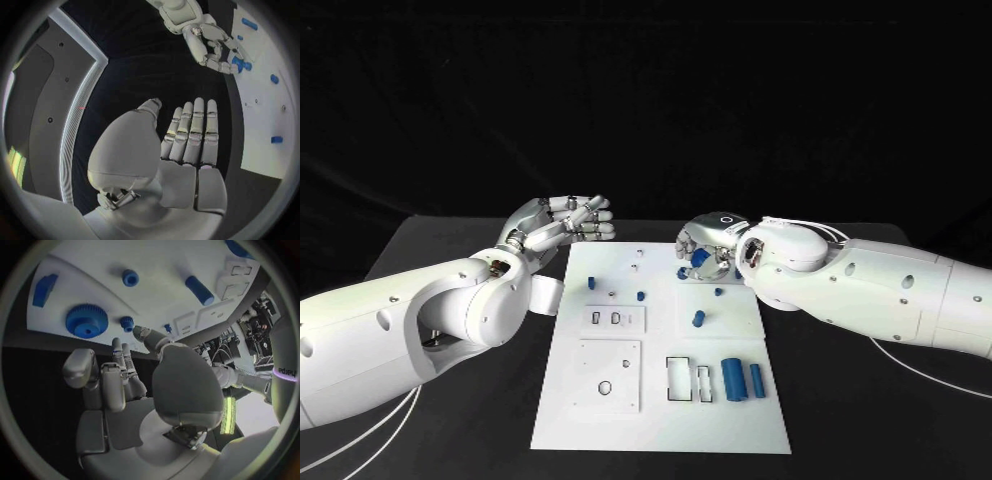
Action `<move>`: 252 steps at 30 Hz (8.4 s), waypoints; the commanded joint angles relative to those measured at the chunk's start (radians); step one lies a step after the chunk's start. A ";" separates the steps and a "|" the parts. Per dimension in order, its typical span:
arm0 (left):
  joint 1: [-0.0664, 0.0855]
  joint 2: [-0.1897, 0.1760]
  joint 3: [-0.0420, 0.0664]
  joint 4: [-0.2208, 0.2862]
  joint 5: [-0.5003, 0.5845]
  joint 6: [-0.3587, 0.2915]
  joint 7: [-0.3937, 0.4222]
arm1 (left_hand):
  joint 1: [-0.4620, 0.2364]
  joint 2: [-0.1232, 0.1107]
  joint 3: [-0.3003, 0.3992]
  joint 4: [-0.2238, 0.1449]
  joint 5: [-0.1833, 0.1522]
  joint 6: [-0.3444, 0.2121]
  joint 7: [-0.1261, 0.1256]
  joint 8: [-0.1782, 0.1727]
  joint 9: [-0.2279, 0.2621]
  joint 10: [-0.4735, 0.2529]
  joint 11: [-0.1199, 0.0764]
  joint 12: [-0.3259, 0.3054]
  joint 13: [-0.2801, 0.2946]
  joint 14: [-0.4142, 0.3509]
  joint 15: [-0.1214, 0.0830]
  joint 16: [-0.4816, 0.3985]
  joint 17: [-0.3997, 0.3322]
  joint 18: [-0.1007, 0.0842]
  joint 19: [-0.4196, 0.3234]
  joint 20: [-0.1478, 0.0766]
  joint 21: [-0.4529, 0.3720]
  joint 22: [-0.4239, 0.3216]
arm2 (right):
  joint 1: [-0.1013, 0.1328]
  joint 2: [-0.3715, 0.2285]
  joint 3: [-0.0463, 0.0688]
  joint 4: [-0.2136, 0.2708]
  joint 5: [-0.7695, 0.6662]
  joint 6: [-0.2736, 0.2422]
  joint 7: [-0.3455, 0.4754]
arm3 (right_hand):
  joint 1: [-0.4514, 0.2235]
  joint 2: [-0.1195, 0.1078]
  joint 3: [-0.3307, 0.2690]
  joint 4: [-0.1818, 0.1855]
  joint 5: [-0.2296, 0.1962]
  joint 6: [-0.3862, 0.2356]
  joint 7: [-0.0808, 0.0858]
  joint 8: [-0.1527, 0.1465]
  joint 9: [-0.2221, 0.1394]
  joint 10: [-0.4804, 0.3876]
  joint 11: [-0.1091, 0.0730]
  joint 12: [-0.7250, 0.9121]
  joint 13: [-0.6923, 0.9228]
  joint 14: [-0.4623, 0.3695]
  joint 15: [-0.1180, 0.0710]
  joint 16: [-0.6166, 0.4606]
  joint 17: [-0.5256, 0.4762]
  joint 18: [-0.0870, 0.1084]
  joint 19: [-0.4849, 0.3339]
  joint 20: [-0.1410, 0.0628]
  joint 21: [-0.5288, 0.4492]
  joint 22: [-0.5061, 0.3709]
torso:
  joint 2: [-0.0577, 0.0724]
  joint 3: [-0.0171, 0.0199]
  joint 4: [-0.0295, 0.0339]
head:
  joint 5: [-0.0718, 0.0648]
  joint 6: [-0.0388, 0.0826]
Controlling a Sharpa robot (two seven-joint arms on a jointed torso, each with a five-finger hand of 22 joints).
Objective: Assemble the parts on the task board
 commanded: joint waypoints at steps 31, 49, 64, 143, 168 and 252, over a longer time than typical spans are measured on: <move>0.010 0.003 0.001 -0.013 0.026 0.004 -0.007 | -0.013 0.002 -0.007 0.002 0.002 -0.001 0.007 -0.005 -0.002 -0.009 0.008 -0.011 0.000 -0.013 0.002 -0.010 0.003 0.009 -0.006 0.004 -0.007 -0.003 | -0.011 0.020 -0.001 -0.020 -0.016 0.041 0.006 | 0.022 0.035 0.041 0.020 0.025 0.037 -0.006 0.005 0.020 0.016 -0.008 0.026 0.016 0.052 0.002 0.021 0.012 -0.019 0.000 -0.002 0.041 0.053 | 0.021 0.0036 -0.0003 | 0.006 0.003; 0.012 0.003 0.001 -0.017 0.036 0.006 -0.009 | -0.013 0.004 -0.006 0.002 0.002 -0.002 0.007 -0.005 -0.002 -0.008 0.008 -0.012 0.000 -0.013 0.002 -0.011 0.004 0.009 -0.006 0.004 -0.007 -0.004 | -0.012 0.019 -0.001 -0.013 -0.026 -0.024 -0.044 | 0.035 0.057 0.100 0.030 -0.006 0.087 -0.030 0.039 0.063 0.072 -0.030 0.057 0.037 0.055 -0.016 0.034 0.023 -0.024 0.008 -0.016 0.070 0.096 | 0.025 0.0047 -0.0010 | 0.010 0.001; 0.013 0.006 0.001 -0.016 0.065 0.011 -0.011 | -0.013 0.005 -0.006 0.002 0.001 -0.002 0.007 -0.006 -0.002 -0.007 0.008 -0.012 0.001 -0.013 0.002 -0.012 0.004 0.009 -0.006 0.005 -0.008 -0.004 | -0.009 0.022 0.002 0.023 -0.056 -0.196 -0.081 | 0.046 0.060 0.127 0.028 -0.057 0.098 -0.040 0.062 0.104 0.093 -0.042 0.066 0.054 0.057 -0.026 0.040 0.028 -0.026 0.010 -0.027 0.080 0.114 | 0.026 0.0041 -0.0017 | 0.013 0.023; 0.024 0.020 0.002 -0.013 0.078 0.044 -0.022 | -0.013 0.009 -0.007 0.000 0.000 -0.003 0.007 -0.007 -0.002 -0.004 0.008 -0.014 0.002 -0.014 0.002 -0.015 0.008 0.010 -0.007 0.005 -0.011 -0.007 | -0.023 0.269 0.002 -0.243 0.021 -0.144 -0.040 | 0.006 0.003 0.145 0.049 -0.109 -0.006 0.002 -0.006 0.108 -0.004 -0.002 0.020 0.053 0.045 0.007 0.028 -0.011 -0.013 -0.039 -0.001 0.029 0.058 | 0.039 0.0024 0.0069 | 0.025 0.011; 0.025 0.010 0.001 -0.034 0.078 0.059 -0.029 | -0.013 0.008 -0.008 -0.001 -0.001 -0.003 0.008 -0.007 -0.002 -0.002 0.008 -0.015 0.003 -0.015 0.003 -0.016 0.010 0.010 -0.007 0.006 -0.012 -0.008 | -0.002 -0.047 0.013 0.062 0.133 -0.202 -0.115 | -0.004 -0.029 0.035 0.102 -0.094 -0.027 0.000 -0.059 0.062 0.053 -0.016 0.140 0.090 0.026 -0.002 0.006 -0.071 0.003 -0.076 -0.002 -0.034 0.000 | 0.026 0.0048 -0.0134 | 0.016 0.017; 0.024 0.000 0.001 -0.042 0.074 0.070 -0.042 | -0.007 0.009 -0.007 -0.005 0.001 -0.002 0.006 -0.007 -0.002 0.002 0.007 -0.016 0.003 -0.016 0.003 -0.020 0.013 0.010 -0.007 0.006 -0.014 -0.010 | -0.009 -0.026 0.015 -0.032 0.294 -0.038 -0.210 | 0.185 0.013 -0.157 0.348 0.002 -0.147 -0.026 0.218 0.033 0.247 -0.050 1.328 1.146 0.106 -0.026 0.158 0.276 -0.052 0.076 -0.025 0.148 0.293 | 0.022 0.0102 -0.0156 | 0.032 0.003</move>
